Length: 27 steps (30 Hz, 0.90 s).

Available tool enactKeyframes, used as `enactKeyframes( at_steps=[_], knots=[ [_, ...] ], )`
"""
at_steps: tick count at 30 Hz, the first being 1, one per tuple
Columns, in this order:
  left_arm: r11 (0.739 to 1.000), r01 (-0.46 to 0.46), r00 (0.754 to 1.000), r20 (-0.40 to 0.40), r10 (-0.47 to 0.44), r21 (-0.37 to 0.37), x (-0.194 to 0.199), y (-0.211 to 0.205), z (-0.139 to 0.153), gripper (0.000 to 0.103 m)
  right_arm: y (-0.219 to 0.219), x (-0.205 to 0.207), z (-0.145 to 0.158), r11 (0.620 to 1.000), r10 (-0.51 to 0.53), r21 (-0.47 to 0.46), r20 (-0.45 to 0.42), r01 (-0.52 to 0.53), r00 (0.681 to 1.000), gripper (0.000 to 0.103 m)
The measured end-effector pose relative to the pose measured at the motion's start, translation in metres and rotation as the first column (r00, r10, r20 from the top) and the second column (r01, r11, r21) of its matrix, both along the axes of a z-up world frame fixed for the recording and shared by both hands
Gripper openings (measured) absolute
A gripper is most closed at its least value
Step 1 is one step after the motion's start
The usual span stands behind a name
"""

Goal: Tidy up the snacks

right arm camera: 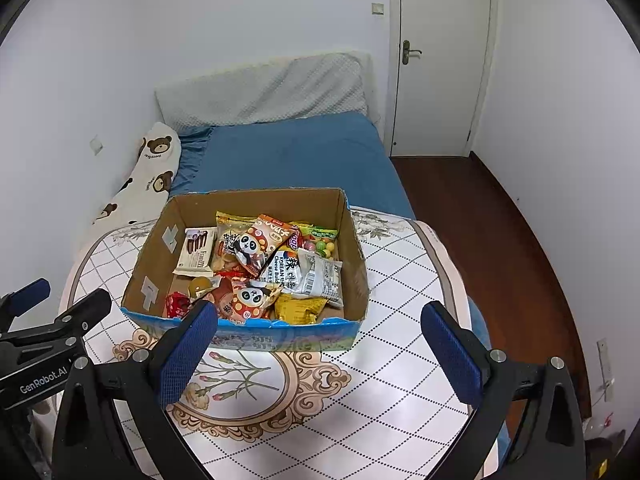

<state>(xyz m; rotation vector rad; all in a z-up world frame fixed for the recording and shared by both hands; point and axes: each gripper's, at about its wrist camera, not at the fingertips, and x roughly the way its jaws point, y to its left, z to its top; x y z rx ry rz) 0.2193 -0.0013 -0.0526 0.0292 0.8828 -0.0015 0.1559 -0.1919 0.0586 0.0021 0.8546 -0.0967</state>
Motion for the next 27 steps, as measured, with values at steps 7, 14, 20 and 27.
enactKeyframes(
  at_steps=[7, 14, 20, 27],
  knots=[
    [1.000, 0.005, 1.000, 0.002, -0.005, 0.001, -0.003, -0.001, 0.001, 0.102, -0.001, -0.003, 0.000, 1.000, -0.011, 0.000, 0.004, 0.011, 1.000, 0.103],
    [1.000, 0.012, 1.000, 0.006, -0.012, 0.006, -0.006, -0.003, 0.002, 0.102, -0.003, -0.007, -0.001, 1.000, -0.019, 0.003, 0.000, 0.019, 1.000, 0.103],
    [1.000, 0.016, 1.000, 0.007, -0.016, 0.003, -0.007, -0.003, 0.003, 0.102, -0.004, -0.011, -0.001, 1.000, -0.027, 0.009, -0.002, 0.027, 1.000, 0.103],
    [1.000, 0.019, 1.000, 0.004, -0.019, -0.003, -0.008, -0.003, 0.003, 0.102, -0.004, -0.013, 0.001, 0.999, -0.031, 0.008, 0.001, 0.031, 1.000, 0.103]
  ],
)
